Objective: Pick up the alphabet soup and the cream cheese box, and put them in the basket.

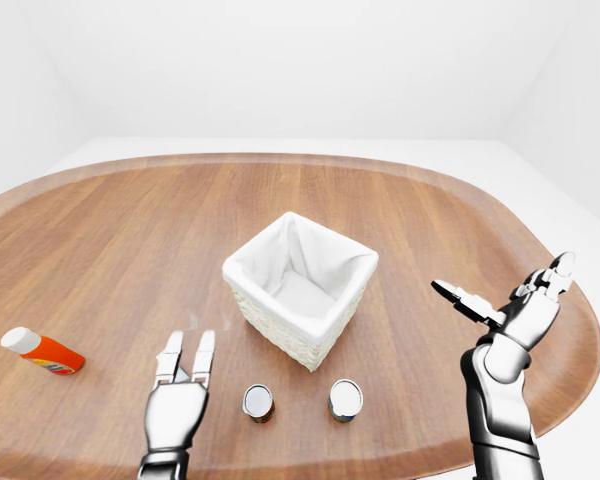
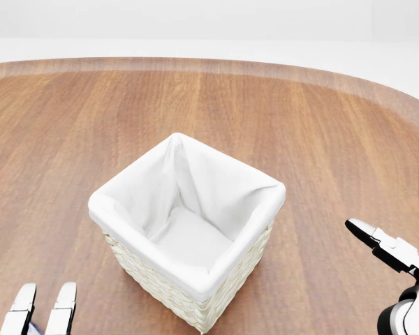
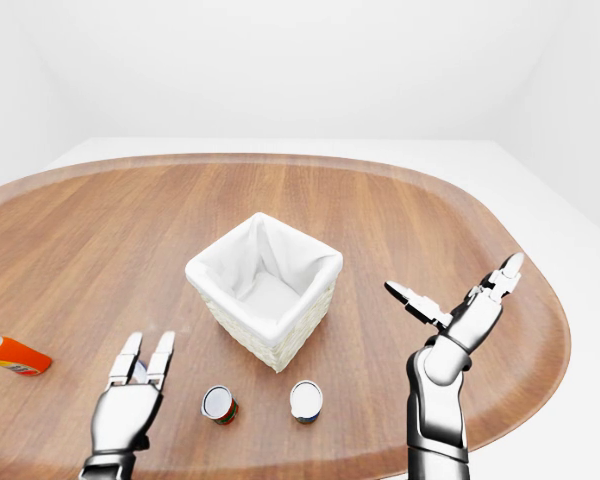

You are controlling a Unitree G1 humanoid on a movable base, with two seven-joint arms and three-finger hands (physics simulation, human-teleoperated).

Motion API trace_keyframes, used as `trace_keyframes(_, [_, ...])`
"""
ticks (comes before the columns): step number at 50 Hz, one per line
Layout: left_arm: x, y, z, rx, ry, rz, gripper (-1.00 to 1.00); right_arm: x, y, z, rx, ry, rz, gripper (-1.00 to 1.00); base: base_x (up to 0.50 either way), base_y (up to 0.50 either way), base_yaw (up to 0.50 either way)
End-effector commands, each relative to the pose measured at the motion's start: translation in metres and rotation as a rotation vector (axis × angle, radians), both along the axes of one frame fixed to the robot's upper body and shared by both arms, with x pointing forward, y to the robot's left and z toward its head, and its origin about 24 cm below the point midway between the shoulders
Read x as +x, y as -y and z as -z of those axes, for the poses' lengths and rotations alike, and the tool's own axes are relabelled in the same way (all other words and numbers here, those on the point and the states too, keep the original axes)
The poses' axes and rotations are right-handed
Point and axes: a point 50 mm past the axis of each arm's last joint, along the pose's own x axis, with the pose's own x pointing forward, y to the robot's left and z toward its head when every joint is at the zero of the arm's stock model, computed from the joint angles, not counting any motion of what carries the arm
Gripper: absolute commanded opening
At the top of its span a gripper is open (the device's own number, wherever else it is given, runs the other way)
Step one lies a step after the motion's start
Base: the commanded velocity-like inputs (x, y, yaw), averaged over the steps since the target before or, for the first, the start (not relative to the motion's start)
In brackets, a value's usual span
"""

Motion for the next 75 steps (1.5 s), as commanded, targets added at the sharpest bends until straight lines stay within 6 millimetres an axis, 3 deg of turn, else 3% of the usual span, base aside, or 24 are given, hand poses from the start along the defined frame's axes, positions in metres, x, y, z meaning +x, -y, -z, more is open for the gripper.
trace_keyframes(1, [0.002, -0.005, -0.004, -0.022, 0.023, -0.033, 1.0, 0.001, 0.0, 0.001, 0.001, -0.007, 0.001, 1.0, 0.0, 0.0, 0.0])
trace_keyframes(33, [0.003, -0.024, 0.008, -0.045, -0.028, -0.12, 1.0, 0.001, 0.0, 0.003, 0.002, -0.012, -0.001, 1.0, 0.0, 0.0, 0.0])
trace_keyframes(75, [0.028, -0.034, 0.036, -0.048, -0.166, -0.146, 1.0, 0.0, 0.0, 0.0, -0.003, -0.002, -0.001, 1.0, 0.0, 0.0, 0.0])
